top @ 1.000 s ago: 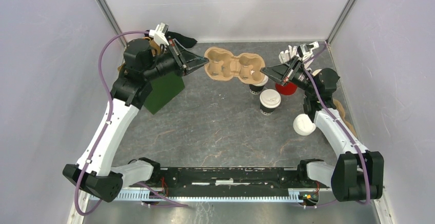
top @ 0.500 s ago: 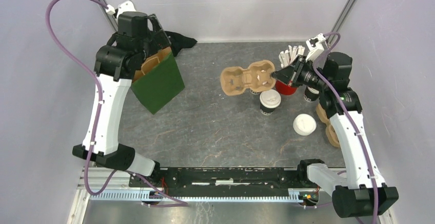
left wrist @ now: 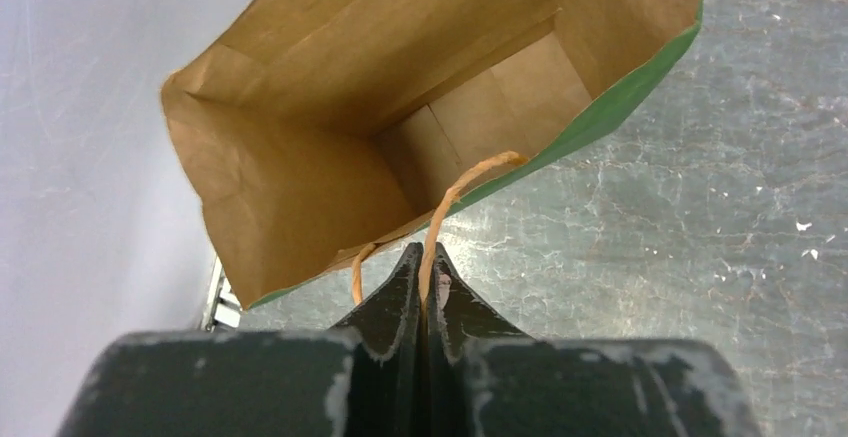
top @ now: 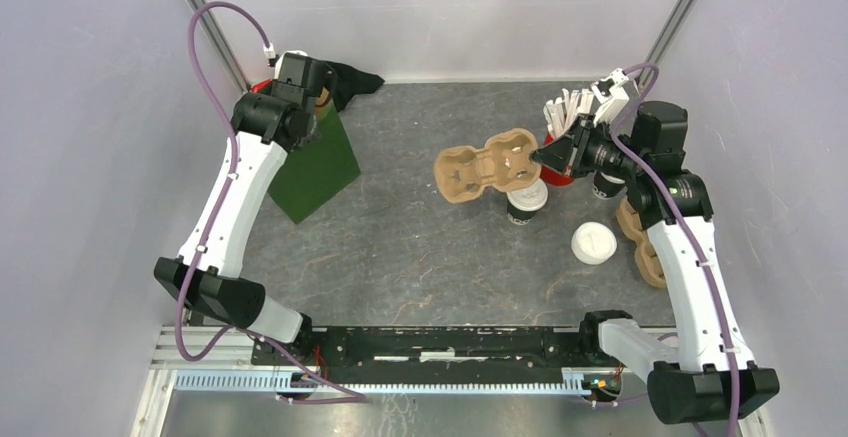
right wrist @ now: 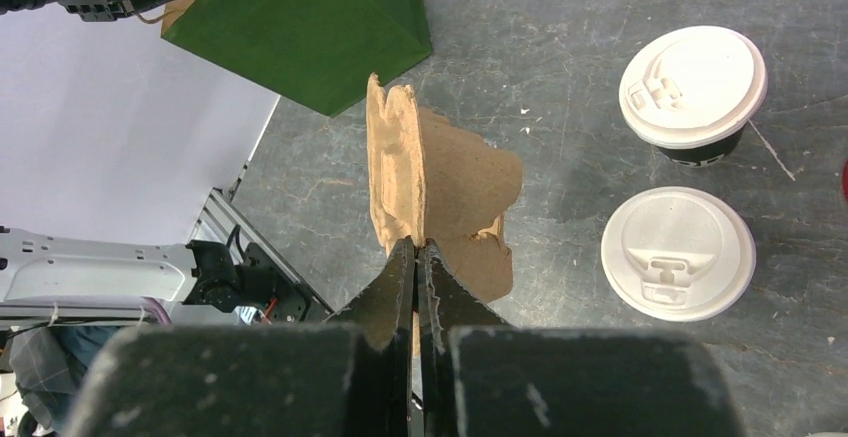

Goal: Pack the takeout coffee

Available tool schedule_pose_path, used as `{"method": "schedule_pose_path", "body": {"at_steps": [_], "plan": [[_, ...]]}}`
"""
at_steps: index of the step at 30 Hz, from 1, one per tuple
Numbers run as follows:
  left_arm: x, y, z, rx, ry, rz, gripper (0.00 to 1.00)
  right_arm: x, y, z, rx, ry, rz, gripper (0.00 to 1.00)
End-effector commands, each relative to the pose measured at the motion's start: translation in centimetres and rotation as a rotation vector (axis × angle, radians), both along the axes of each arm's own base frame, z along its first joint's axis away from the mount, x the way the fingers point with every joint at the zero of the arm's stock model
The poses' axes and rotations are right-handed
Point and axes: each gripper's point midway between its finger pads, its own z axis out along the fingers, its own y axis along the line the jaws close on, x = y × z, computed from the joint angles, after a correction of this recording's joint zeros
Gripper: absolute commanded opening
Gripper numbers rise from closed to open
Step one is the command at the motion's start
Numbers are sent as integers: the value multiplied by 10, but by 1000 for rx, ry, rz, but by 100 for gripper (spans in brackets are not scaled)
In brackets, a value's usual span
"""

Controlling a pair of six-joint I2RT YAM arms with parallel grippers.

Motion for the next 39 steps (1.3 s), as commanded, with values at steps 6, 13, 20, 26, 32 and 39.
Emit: {"method": "schedule_pose_path", "body": {"at_steps": [6,13,20,26,32,39], "plan": [[-49,-86,-5,-420,40,-383,2,18,-5,52,-58,-143,-12,0],[-109,-151,11,-643,52,-545,2,38,-2,88,-73,-202,-16,0],[-151,-232,9,-722,98,-662,2,39,1,97,-82,-205,-12,0],[-161,-256,7,-730,118,-717,15,30,-2,95,-98,-193,-12,0],[-160,-246,59,-769,8,-730,81,23,-7,94,-139,-194,-18,0],[-122,-154,93,-521,-140,-375,96,23,-7,94,-138,-191,-18,0]]}}
